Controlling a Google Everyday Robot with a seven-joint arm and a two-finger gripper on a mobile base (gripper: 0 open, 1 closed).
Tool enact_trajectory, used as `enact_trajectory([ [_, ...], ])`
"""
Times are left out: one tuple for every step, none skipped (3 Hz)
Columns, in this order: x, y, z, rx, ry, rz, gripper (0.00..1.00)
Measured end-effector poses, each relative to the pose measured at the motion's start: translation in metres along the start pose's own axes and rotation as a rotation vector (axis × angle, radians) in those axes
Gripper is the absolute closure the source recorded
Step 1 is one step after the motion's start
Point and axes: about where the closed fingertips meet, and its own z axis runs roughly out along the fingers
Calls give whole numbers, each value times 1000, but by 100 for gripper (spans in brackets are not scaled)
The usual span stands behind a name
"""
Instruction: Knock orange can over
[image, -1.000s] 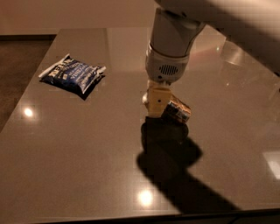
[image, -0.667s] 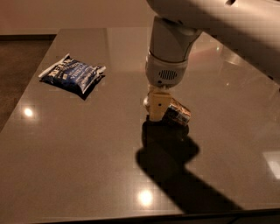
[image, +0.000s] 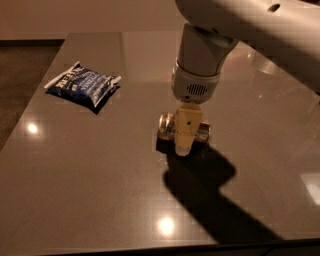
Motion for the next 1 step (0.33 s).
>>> enact_trajectory([
  [0,0,0,0,0,0,0],
])
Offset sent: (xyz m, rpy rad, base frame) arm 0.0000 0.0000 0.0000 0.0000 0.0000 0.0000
